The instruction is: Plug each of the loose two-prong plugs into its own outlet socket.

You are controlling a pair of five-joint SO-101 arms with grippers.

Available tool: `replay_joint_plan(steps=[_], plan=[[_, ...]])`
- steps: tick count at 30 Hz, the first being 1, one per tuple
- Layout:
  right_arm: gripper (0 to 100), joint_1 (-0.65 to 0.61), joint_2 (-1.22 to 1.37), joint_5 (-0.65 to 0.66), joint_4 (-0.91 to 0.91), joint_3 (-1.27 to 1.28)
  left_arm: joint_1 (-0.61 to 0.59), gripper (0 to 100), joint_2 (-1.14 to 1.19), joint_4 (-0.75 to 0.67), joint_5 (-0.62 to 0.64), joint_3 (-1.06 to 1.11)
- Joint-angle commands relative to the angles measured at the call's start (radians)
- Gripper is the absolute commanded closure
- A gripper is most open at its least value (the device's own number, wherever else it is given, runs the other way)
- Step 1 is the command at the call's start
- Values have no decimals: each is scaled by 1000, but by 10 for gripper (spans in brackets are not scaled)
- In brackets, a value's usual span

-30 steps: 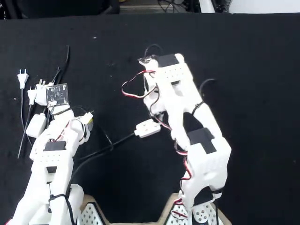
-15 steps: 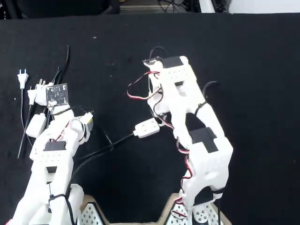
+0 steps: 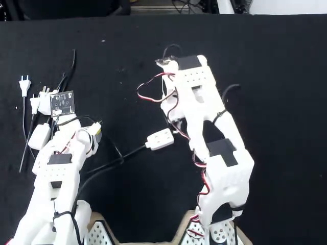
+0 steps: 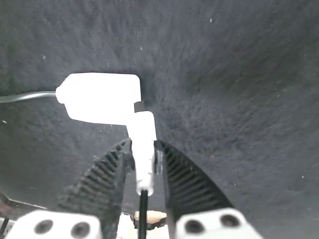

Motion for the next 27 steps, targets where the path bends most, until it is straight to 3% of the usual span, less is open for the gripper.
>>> replay_joint_plan(steps=[1, 6, 27], plan=[[988, 6, -74, 2, 26, -59, 5, 784, -26, -11, -12, -5], [988, 3, -74, 0, 29, -61, 8, 784, -26, -12, -12, -5], [988, -212, -73, -120, 6, 25, 5, 784, -26, -12, -12, -5]])
